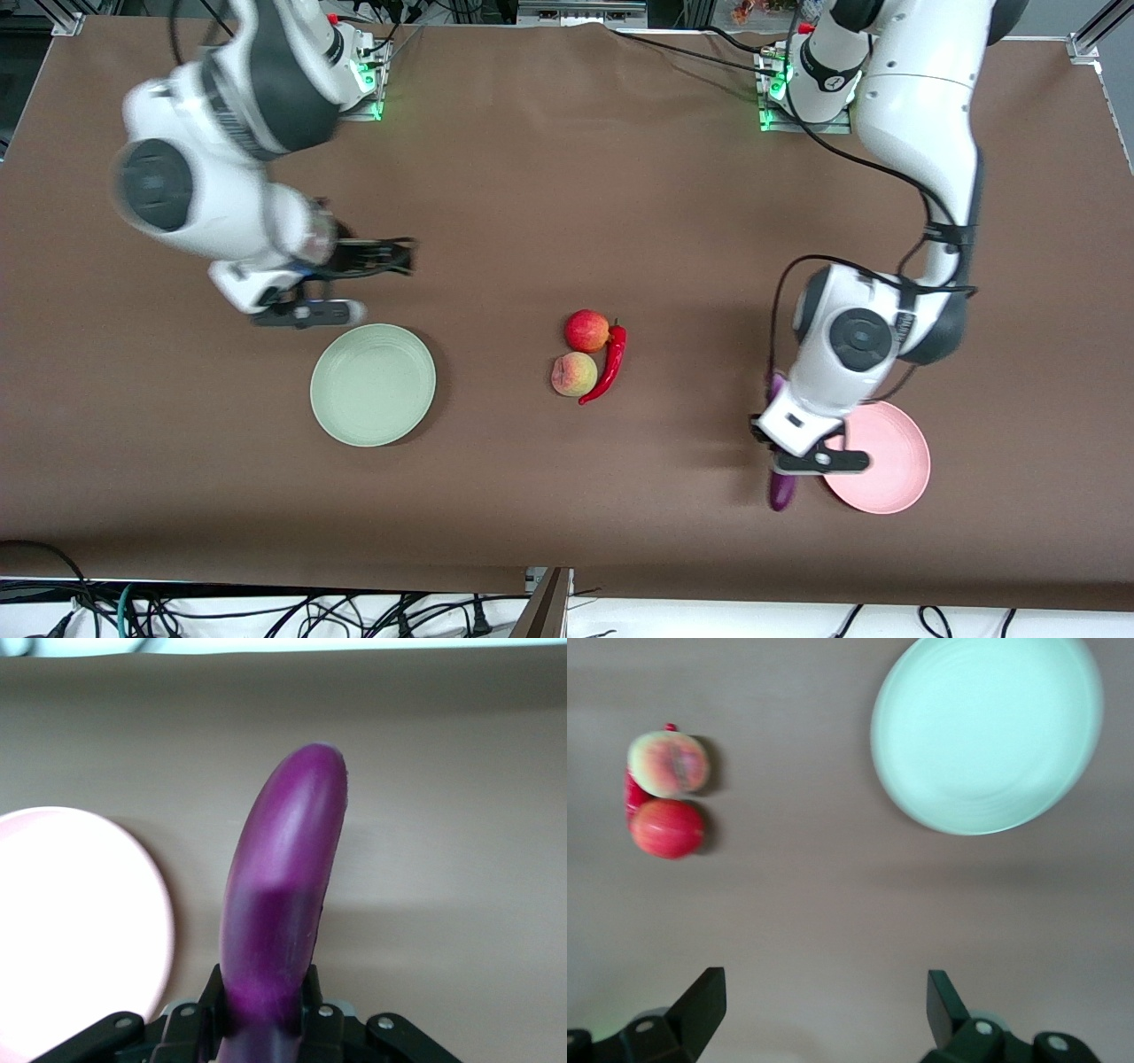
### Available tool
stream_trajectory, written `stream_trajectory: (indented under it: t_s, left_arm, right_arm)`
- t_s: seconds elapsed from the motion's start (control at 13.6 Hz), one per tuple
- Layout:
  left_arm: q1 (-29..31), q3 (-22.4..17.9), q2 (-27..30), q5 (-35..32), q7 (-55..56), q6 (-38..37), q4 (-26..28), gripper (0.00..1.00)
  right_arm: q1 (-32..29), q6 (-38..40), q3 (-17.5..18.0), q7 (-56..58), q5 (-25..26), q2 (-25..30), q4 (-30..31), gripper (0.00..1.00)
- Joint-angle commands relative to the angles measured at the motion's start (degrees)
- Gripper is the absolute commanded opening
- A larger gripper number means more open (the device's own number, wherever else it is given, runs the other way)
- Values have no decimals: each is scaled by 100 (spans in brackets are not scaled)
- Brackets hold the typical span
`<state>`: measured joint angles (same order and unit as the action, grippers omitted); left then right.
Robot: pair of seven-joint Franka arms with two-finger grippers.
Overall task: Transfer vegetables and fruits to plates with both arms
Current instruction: 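Lower the eggplant onto the pink plate while the right gripper grasps the apple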
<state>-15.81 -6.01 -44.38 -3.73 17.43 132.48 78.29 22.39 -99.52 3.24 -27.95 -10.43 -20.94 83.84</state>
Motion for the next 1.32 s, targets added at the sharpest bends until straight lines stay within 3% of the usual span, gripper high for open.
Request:
stream_trajectory:
  t_s: [0.0, 0.29, 0.37, 0.73, 0.81, 0.88, 1.03, 1.25]
  left_arm:
    - [506, 12, 61, -155, -212, -12, 90, 0]
    - [1158, 91, -185, 196, -801, 24, 90, 0]
    - [1150, 100, -246, 206, -803, 24, 99, 0]
    - [1159, 100, -467, 267, -811, 24, 90, 1]
    - [1159, 100, -467, 276, -820, 24, 90, 10]
    - [1141, 91, -475, 259, -838, 24, 73, 30]
    - [1132, 100, -467, 293, -820, 120, 64, 100]
    - [1124, 126, -414, 311, -776, 235, -58, 100]
  right_arm:
    - [948, -995, -51, -1576, -12, -470, -61, 100]
    - [1829, -2824, -95, -3126, 146, -1419, -105, 100]
    - [1996, -3106, -121, -3268, 451, -1639, -105, 100]
    - [2252, -3539, -130, -3840, 964, -2203, -113, 100]
    - [2278, -3618, -130, -3840, 1025, -2273, -113, 100]
    - [2287, -3723, -130, -3840, 1156, -2344, -113, 100]
    - [2287, -3864, -226, -3832, 1245, -2484, -270, 100]
    - [2287, -3900, -314, -3823, 1254, -2809, -631, 100]
